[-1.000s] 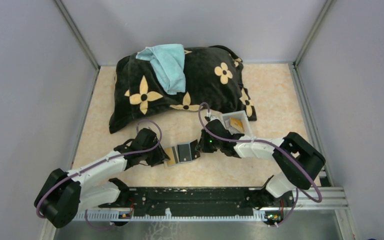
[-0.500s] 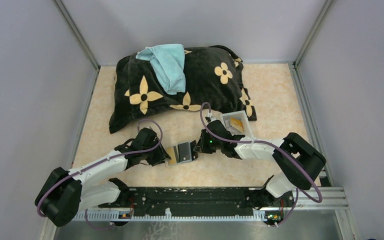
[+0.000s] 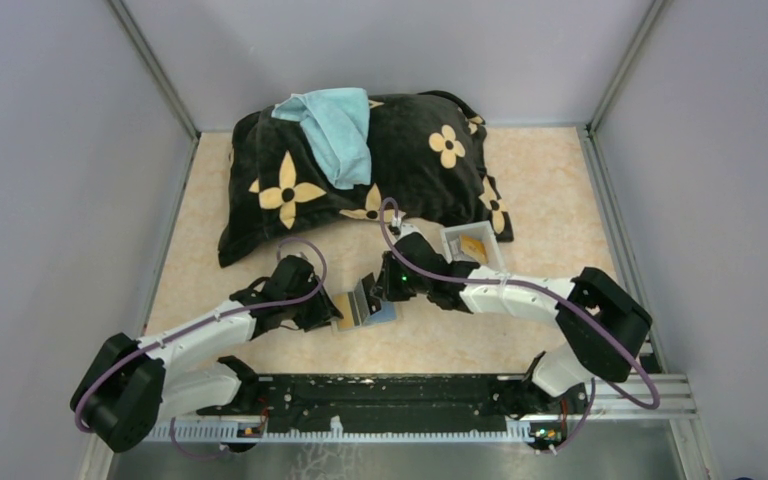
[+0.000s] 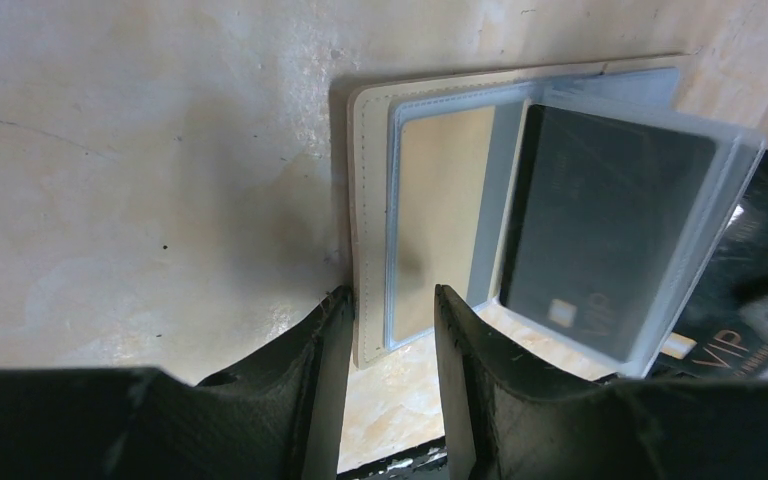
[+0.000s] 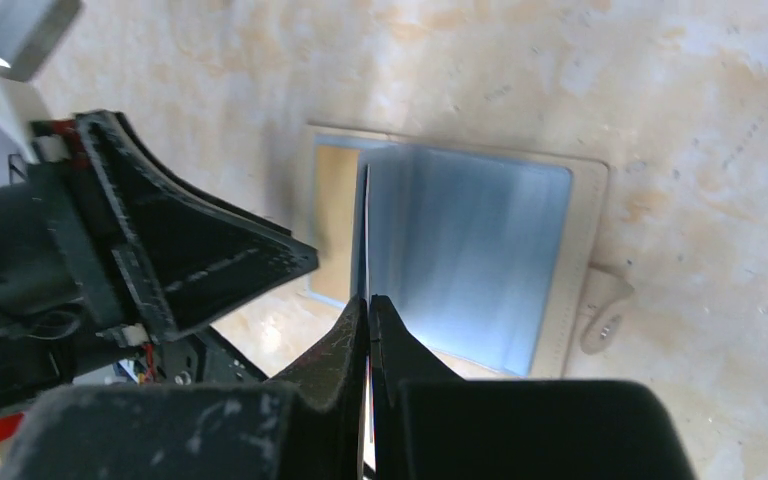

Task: Put the credit cards into the card holder
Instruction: Turn over the card slot in the card holder, then insert the credit card into the card holder.

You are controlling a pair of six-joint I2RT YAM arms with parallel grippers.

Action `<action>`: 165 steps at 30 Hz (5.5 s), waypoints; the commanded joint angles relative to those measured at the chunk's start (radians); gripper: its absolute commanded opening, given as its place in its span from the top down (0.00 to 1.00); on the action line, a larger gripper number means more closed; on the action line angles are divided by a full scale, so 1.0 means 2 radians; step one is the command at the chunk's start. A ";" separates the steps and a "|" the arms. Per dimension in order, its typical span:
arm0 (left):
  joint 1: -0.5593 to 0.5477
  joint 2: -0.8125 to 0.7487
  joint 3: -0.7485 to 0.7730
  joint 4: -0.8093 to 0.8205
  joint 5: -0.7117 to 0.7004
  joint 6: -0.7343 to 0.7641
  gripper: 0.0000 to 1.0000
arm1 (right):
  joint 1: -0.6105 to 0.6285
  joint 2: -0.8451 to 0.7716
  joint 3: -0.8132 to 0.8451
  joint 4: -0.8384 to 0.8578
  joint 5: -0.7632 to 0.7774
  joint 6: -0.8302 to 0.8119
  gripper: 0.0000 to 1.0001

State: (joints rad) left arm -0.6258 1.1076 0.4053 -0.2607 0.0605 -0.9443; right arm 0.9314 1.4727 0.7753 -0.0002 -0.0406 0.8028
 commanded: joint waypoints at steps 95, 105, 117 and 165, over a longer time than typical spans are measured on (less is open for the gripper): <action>0.000 -0.024 -0.005 -0.105 -0.040 0.012 0.59 | -0.016 0.067 -0.029 0.118 -0.046 0.052 1.00; 0.000 -0.020 -0.005 -0.102 -0.039 0.015 0.59 | -0.016 0.075 -0.028 0.120 -0.046 0.052 1.00; 0.000 -0.012 -0.003 -0.101 -0.038 0.021 0.59 | -0.016 0.085 -0.038 0.130 -0.047 0.051 1.00; -0.003 0.019 0.008 -0.105 -0.041 0.021 0.70 | -0.010 0.111 -0.054 0.080 0.003 0.098 1.00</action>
State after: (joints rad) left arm -0.6262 1.1133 0.4488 -0.4068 0.0154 -0.9222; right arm 0.8993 1.7020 0.7120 0.2695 -0.1276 0.9657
